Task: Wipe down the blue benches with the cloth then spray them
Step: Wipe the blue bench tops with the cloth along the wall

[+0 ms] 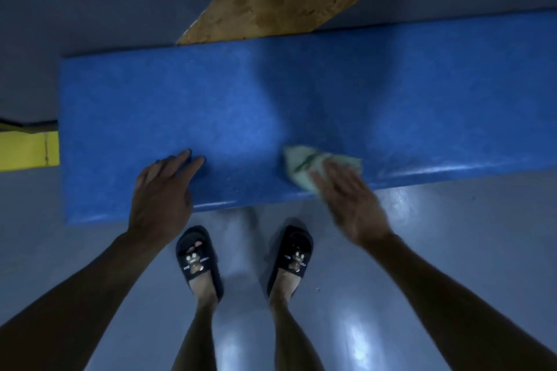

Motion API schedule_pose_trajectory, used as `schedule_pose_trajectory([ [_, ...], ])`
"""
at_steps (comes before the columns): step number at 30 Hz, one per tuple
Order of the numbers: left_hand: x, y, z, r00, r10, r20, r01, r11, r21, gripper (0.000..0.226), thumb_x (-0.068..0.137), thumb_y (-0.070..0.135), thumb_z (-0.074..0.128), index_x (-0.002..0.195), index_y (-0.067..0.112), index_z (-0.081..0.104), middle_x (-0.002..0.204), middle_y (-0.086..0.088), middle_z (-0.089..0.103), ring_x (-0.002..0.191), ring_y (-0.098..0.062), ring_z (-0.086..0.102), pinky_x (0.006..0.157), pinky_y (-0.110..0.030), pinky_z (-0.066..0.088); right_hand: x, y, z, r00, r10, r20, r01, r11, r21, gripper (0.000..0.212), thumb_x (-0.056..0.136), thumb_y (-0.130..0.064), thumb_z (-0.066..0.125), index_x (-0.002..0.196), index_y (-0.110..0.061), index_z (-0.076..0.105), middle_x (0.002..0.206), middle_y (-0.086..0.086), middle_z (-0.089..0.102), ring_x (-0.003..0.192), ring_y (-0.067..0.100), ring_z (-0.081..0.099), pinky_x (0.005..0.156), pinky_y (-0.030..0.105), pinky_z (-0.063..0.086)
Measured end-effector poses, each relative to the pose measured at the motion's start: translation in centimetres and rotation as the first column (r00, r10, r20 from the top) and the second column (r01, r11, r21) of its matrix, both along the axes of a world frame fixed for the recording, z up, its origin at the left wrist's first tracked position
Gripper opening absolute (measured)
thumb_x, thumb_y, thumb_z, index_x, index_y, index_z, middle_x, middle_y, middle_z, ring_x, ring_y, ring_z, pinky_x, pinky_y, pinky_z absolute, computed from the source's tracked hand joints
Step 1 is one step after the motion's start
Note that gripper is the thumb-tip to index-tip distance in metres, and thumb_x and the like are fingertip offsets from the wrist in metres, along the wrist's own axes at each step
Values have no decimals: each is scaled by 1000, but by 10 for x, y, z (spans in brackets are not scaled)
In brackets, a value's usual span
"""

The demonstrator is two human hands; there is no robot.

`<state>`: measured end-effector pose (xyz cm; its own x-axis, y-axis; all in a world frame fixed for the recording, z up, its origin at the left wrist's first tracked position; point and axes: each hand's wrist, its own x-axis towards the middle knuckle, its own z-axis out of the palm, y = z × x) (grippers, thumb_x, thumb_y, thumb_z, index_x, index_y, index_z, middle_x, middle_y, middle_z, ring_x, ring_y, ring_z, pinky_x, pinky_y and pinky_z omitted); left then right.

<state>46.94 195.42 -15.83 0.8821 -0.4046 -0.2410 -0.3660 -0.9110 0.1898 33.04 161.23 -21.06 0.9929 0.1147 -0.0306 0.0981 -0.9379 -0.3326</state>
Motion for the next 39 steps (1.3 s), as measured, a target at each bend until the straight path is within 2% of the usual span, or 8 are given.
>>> schedule_pose_trajectory([
  [8,4,51,-11,999,-2,36,2,1000,7,75,79,2,62,148,24,43,159,-3,34,133,-36,43,109,-52,37,37,93,-10,602,-798,13,794,601,97,54,102,-23,31,155,-11,30,160,21,26,149,40,23,121,50,18],
  [13,10,75,-10,999,13,35,-12,1000,-9,68,82,5,54,147,22,45,159,-3,34,132,-37,43,106,-54,39,42,229,2,962,-272,-17,271,951,149,53,103,-26,39,155,-17,33,163,14,25,153,32,16,122,52,18],
  [18,23,94,-5,1000,-9,22,10,1000,-30,69,84,8,50,150,25,41,161,0,31,134,-34,41,108,-51,38,53,137,0,978,204,43,-204,979,-9,56,98,-19,47,153,-19,37,158,13,35,148,32,31,120,48,27],
  [21,30,103,-5,1000,13,17,-12,998,-62,74,83,1,58,150,25,41,160,-1,31,135,-35,38,109,-51,37,44,69,4,974,-223,41,225,973,-46,54,102,-19,42,154,-14,33,154,23,38,144,36,33,113,58,33],
  [27,44,136,-13,997,-10,75,18,994,-106,62,86,8,46,147,20,46,159,-5,34,135,-36,39,109,-51,39,60,174,-14,517,-854,53,848,520,103,51,104,-19,38,154,-6,33,157,25,33,146,42,30,120,50,22],
  [33,53,158,-19,994,-60,90,68,994,-89,64,84,3,56,146,17,47,158,-7,35,133,-38,41,102,-53,41,58,335,10,956,-279,-96,290,949,128,61,100,-20,43,158,-21,23,166,9,16,155,28,5,125,48,10],
  [37,67,165,-19,994,-60,96,68,994,-89,59,86,15,45,145,19,48,158,-5,35,133,-37,41,100,-54,43,60,253,10,968,237,-83,-238,971,1,68,90,-13,38,157,-24,28,164,7,24,153,27,17,124,44,15],
  [39,75,169,-21,994,-67,91,76,993,-93,60,86,18,40,146,20,47,159,-5,34,133,-37,40,104,-54,42,63,189,7,973,197,-124,-202,979,-34,59,96,-18,34,155,-23,32,162,7,29,150,27,25,124,42,18],
])
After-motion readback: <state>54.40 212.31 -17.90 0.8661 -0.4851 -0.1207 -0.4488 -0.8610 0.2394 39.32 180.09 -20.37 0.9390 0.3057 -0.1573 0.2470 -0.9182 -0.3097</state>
